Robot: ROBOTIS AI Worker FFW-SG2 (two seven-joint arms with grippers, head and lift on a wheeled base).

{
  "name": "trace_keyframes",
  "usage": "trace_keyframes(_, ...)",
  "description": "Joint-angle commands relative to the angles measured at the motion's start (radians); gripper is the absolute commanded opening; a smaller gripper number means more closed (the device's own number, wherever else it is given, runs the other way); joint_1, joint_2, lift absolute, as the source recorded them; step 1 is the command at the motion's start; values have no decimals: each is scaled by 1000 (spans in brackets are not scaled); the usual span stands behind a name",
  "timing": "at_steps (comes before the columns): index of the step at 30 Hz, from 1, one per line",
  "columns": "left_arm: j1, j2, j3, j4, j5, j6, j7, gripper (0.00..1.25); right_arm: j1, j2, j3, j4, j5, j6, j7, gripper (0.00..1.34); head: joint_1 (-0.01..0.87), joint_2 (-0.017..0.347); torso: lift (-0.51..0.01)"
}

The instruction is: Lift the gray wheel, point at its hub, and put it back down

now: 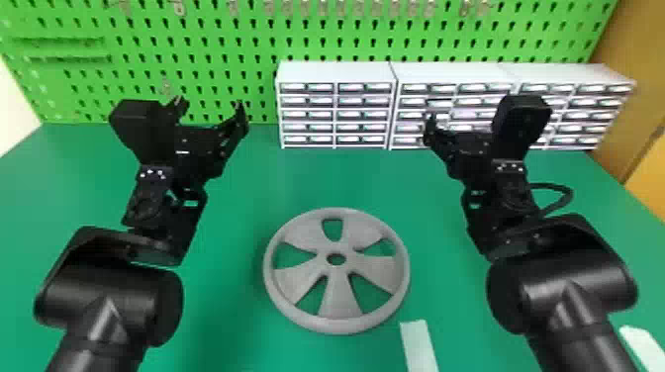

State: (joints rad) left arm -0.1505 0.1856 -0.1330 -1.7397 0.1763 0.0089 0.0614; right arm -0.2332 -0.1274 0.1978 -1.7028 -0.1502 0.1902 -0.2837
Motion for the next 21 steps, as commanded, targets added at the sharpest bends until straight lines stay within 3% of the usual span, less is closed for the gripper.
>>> trace_keyframes(1, 0, 0, 0, 0, 0, 0, 0, 939, 0, 0, 0, 0, 0, 0, 0, 1266, 692, 48, -88)
trace_keyframes(21, 0, 0, -2, 2, 0, 2, 0, 939, 0, 0, -3, 0, 0, 2, 0, 1266, 692, 48, -88)
